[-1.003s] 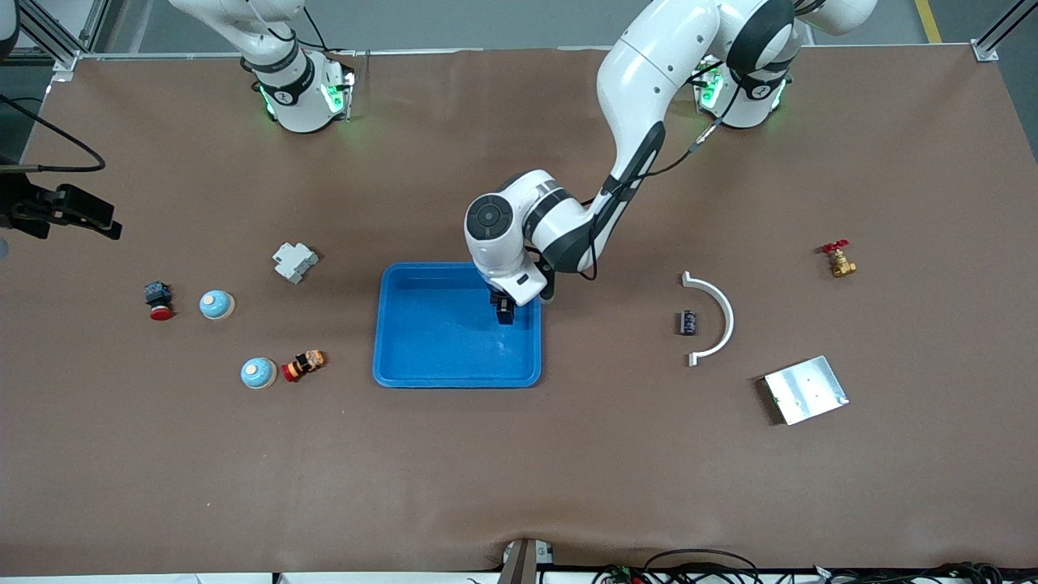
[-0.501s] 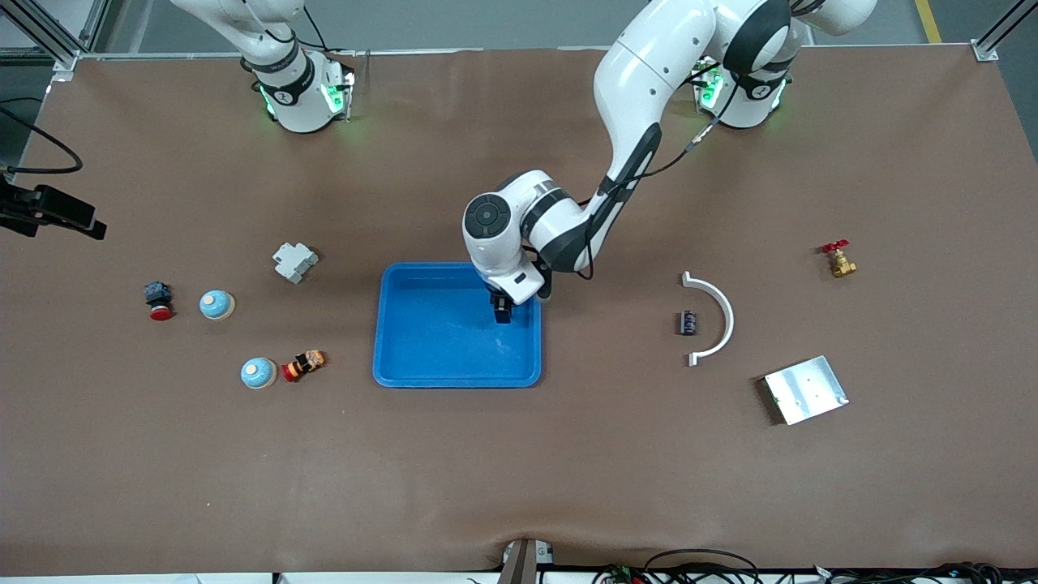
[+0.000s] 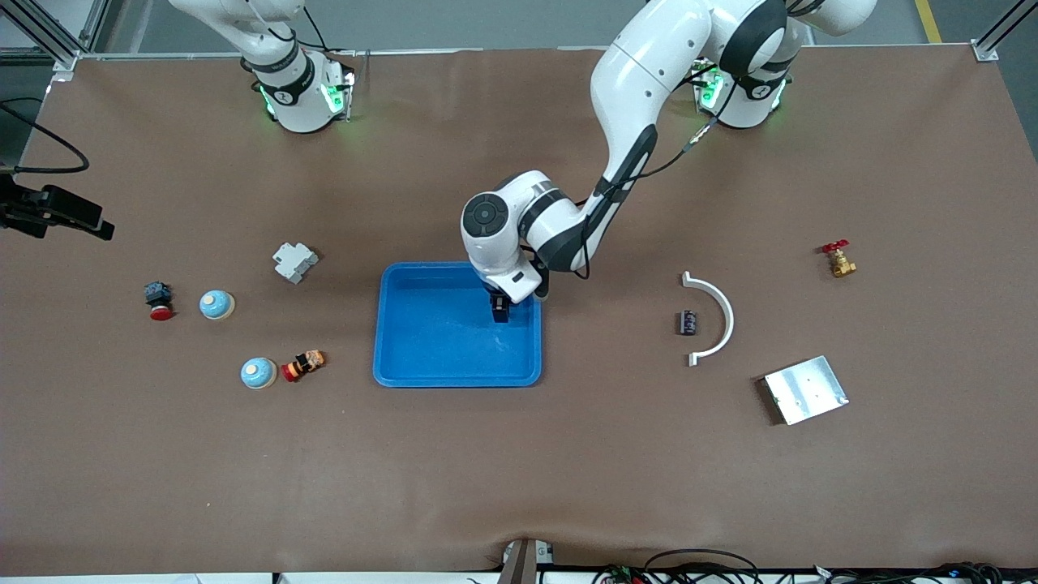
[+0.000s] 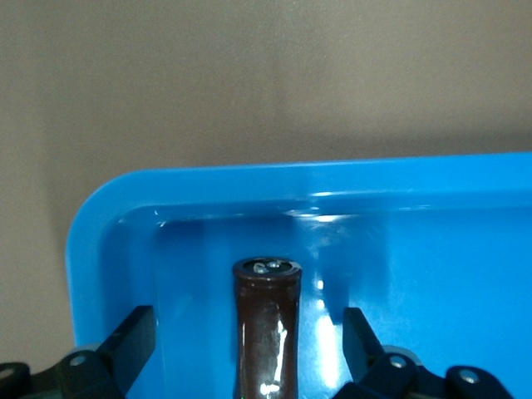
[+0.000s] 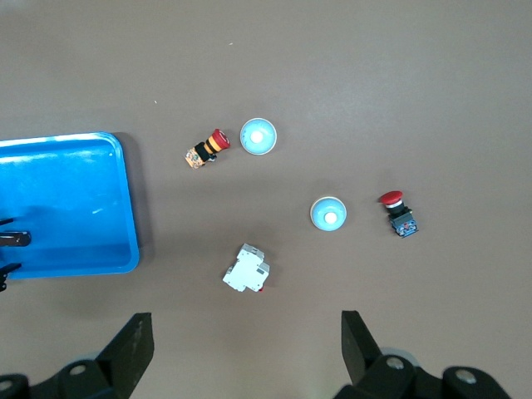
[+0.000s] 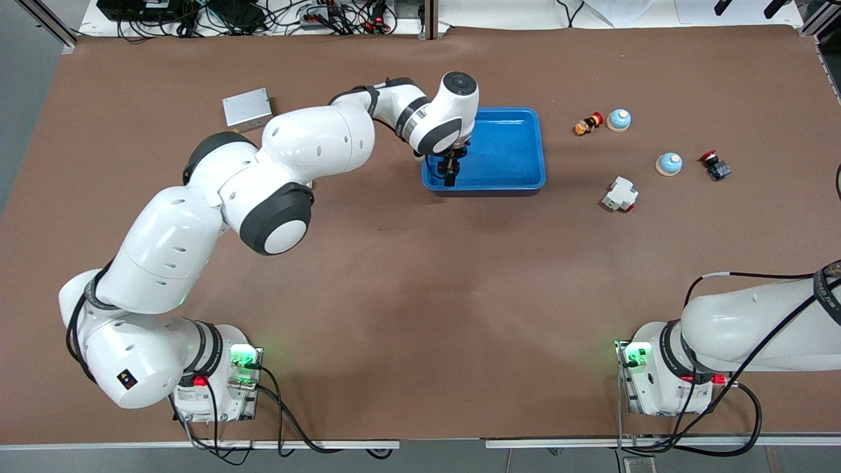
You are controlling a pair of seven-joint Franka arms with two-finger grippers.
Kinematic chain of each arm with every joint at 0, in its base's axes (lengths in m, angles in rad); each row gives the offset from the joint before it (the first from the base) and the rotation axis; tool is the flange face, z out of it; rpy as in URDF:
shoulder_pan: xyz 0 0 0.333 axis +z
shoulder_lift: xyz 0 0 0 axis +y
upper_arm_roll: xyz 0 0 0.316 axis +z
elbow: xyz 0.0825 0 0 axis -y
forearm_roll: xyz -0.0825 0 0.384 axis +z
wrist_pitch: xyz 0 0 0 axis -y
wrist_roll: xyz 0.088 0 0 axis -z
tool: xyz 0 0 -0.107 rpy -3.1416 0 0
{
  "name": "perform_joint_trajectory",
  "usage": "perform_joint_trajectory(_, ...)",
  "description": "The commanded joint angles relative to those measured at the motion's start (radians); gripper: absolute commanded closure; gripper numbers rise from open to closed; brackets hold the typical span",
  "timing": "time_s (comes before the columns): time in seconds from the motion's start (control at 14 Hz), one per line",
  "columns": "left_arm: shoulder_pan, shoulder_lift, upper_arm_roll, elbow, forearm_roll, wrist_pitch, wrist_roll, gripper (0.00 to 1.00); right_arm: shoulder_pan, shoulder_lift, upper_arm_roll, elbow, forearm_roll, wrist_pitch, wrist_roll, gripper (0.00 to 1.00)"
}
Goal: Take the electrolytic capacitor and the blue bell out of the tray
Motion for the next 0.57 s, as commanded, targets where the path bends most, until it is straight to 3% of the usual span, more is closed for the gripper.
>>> perform_joint_trajectory(0.0,-0.024,0.017,0.025,0.025,0.008,0.001,-0.036,0.24,0.013,0.009,-0.013,0.022,0.015,-0.011,0.016,0.0)
perform_joint_trajectory(0.14,-0.024,0.017,0.031,0.025,0.009,0.002,-0.034,0.44,0.009,0.009,-0.013,0.022,0.015,-0.013,0.014,0.0)
perform_joint_trajectory(0.21,-0.024,0.017,0.031,0.025,0.009,0.002,-0.033,0.65,0.008,0.009,-0.013,0.022,0.013,-0.014,0.014,0.0)
perform_joint_trajectory(0.29,-0.024,0.017,0.031,0.025,0.011,0.001,-0.025,1.0,0.009,0.009,-0.013,0.022,0.012,-0.014,0.014,0.0)
perform_joint_trajectory(0.5,-0.021,0.0,0.033,0.024,0.012,-0.008,0.013,1.0,0.006,0.009,-0.013,0.022,0.013,-0.014,0.014,0.0)
